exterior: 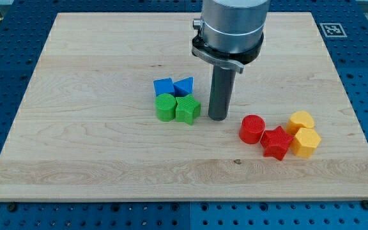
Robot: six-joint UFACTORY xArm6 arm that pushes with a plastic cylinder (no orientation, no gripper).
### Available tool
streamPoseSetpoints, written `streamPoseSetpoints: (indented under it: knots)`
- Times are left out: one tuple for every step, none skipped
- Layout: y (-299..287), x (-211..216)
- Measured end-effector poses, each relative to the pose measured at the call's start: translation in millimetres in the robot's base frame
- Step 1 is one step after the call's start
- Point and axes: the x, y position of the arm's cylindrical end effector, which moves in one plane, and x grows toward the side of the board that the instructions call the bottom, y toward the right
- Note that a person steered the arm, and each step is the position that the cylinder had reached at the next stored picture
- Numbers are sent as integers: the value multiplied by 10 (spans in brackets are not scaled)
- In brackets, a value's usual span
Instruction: Push the green blocks to the left
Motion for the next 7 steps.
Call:
streamPoseSetpoints:
  knots:
    - [-23,0]
    - [-159,0]
    - [-210,0]
    - [-243,0]
    - [-392,0]
    - [-423,0]
    - [-631,0]
